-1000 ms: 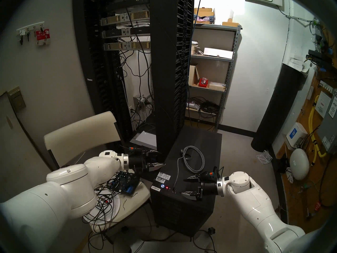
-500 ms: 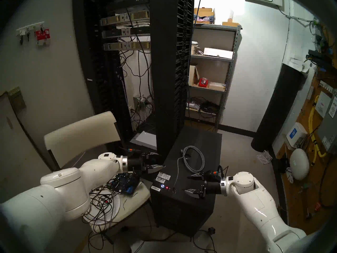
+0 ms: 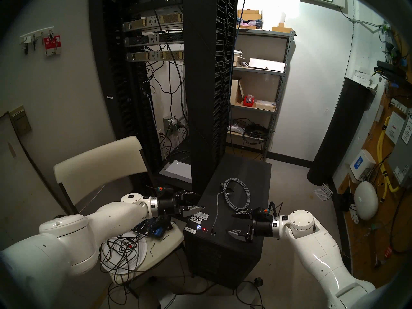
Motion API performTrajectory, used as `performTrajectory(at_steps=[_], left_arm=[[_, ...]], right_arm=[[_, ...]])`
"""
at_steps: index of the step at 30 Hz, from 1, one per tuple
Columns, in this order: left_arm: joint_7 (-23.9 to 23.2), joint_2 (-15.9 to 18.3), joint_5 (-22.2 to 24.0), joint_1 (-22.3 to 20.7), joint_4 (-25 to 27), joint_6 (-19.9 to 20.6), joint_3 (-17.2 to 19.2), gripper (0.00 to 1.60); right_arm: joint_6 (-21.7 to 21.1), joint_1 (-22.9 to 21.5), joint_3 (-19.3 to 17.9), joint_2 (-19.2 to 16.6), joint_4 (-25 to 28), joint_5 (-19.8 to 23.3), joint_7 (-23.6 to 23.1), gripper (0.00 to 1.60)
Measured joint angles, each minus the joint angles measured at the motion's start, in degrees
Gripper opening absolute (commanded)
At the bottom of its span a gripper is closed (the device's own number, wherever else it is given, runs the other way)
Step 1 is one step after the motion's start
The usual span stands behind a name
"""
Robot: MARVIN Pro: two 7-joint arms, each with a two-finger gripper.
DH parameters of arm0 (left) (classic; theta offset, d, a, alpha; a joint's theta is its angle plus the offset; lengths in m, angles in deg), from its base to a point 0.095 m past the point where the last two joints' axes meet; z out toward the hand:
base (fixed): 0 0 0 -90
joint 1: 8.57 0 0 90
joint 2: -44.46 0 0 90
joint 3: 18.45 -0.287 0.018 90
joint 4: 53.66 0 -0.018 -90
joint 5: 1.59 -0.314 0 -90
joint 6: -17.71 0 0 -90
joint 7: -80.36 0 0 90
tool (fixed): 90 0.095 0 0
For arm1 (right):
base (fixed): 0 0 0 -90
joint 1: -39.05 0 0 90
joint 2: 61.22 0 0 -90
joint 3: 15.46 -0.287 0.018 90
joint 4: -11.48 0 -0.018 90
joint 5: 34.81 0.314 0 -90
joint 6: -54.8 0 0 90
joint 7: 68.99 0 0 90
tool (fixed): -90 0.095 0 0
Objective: Insert the cable into the workstation's USB slot
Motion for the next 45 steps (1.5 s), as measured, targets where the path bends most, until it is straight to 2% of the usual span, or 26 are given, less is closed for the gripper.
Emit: performTrajectory(at_steps=[11, 21, 32, 45], left_arm=[[8.15, 5.16, -0.99, 1.88, 10.07, 1.2, -0.16, 1.6], [13.75, 9.07, -2.77, 3.19, 16.53, 1.48, -0.09, 1.6], [15.86, 10.87, -3.26, 3.46, 18.88, 1.26, -0.02, 1.6], [16.02, 11.47, -3.07, 3.47, 19.48, 1.21, -0.05, 1.6]], right_arm=[[0.22, -0.1, -0.09, 0.3, 0.21, -0.11, 0.02, 1.6], [0.24, -0.22, -0.19, 0.52, 0.17, -0.15, -0.78, 1.6], [0.35, -0.24, -0.56, 0.81, 0.15, -0.25, -1.0, 1.6], [0.38, -0.25, -0.84, 1.04, 0.15, -0.5, -1.19, 1.6]])
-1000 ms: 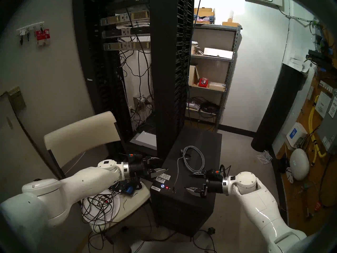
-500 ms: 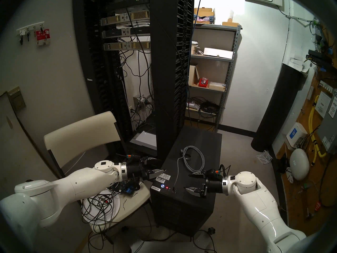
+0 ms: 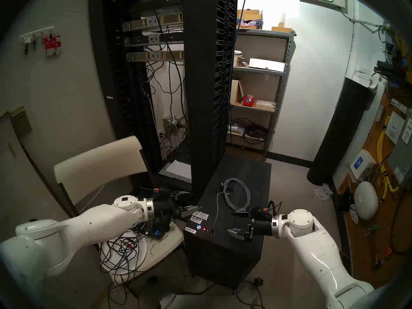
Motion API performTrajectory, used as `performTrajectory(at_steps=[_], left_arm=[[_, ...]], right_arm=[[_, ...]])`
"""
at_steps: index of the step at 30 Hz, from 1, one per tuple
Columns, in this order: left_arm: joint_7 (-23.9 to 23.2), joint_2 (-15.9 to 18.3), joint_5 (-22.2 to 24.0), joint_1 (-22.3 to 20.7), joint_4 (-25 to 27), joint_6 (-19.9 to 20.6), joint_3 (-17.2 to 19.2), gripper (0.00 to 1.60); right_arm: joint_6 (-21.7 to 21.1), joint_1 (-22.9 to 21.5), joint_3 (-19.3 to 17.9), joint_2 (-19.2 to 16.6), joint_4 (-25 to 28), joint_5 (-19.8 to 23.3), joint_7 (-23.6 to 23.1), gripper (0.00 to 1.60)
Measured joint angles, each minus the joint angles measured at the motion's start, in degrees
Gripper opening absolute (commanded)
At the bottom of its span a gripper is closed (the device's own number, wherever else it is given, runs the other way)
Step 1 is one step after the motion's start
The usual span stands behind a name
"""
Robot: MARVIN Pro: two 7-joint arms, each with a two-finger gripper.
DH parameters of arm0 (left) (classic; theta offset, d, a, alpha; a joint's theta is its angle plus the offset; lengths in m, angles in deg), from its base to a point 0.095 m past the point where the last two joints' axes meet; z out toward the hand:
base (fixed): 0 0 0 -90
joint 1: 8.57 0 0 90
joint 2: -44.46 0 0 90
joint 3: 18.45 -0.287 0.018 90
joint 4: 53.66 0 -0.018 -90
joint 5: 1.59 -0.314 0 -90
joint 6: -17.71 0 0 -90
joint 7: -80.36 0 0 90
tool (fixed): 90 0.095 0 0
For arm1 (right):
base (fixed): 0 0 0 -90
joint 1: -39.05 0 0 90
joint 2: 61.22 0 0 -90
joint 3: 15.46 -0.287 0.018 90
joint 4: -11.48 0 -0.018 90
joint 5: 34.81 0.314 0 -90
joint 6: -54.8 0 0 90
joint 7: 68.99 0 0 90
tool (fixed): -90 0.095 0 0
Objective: Insert the cable into the workstation's USB slot
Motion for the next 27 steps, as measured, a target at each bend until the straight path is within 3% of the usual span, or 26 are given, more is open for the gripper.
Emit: performTrajectory(at_steps=[27], left_arm=[[-0.42, 0.01, 0.1, 0.0, 0.09, -0.05, -0.03, 1.6]], right_arm=[[0.02, 0.0, -0.68, 0.49, 0.0, -0.72, -0.47, 1.6]])
